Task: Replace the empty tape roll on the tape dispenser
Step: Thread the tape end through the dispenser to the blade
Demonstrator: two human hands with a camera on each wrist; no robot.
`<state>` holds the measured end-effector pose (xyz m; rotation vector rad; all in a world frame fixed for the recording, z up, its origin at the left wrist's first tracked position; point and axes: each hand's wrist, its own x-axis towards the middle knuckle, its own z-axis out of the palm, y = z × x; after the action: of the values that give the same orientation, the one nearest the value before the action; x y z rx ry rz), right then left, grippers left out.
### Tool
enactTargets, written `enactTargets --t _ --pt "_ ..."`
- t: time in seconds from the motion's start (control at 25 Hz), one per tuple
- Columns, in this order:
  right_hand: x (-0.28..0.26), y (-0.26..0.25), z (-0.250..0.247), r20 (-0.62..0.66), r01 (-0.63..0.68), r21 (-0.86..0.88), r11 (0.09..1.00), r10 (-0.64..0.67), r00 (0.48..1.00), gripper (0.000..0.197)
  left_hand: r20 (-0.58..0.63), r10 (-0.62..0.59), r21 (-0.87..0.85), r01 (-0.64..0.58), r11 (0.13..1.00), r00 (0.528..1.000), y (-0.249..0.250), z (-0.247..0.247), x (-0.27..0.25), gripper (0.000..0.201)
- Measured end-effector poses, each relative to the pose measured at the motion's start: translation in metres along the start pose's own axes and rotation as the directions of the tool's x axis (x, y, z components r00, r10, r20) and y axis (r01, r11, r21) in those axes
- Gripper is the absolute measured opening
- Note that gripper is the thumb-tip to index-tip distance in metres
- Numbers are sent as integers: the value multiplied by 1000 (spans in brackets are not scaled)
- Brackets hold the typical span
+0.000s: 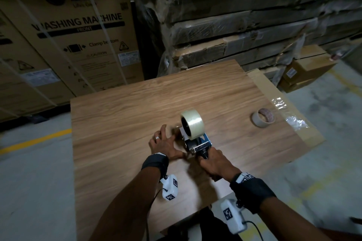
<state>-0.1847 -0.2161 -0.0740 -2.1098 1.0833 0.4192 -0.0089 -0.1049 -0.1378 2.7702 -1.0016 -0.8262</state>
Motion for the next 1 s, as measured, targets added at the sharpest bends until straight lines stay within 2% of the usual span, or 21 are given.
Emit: enactTargets --t 0.32,0.56,0.76,0.88,1.0 --pt "-13 14 0 48 18 20 1000 -19 999 52 8 4 -23 -3 1000 1000 0 -1 -1 106" --pt "-23 26 1 112 15 26 1000 -18 994 46 16 5 -34 -5 999 1000 4 -4 -8 105" --pt "-24 24 5 126 -18 38 999 13 992 38 5 32 -101 -32 994 999 9 15 -20 68" --pt "-28 25 11 97 -61 221 973 41 994 34 -19 12 -117 -14 993 1000 10 25 -26 57" --pt "-33 25 14 69 -56 372 926 33 997 15 -1 19 -120 -19 993 1000 11 22 -27 55"
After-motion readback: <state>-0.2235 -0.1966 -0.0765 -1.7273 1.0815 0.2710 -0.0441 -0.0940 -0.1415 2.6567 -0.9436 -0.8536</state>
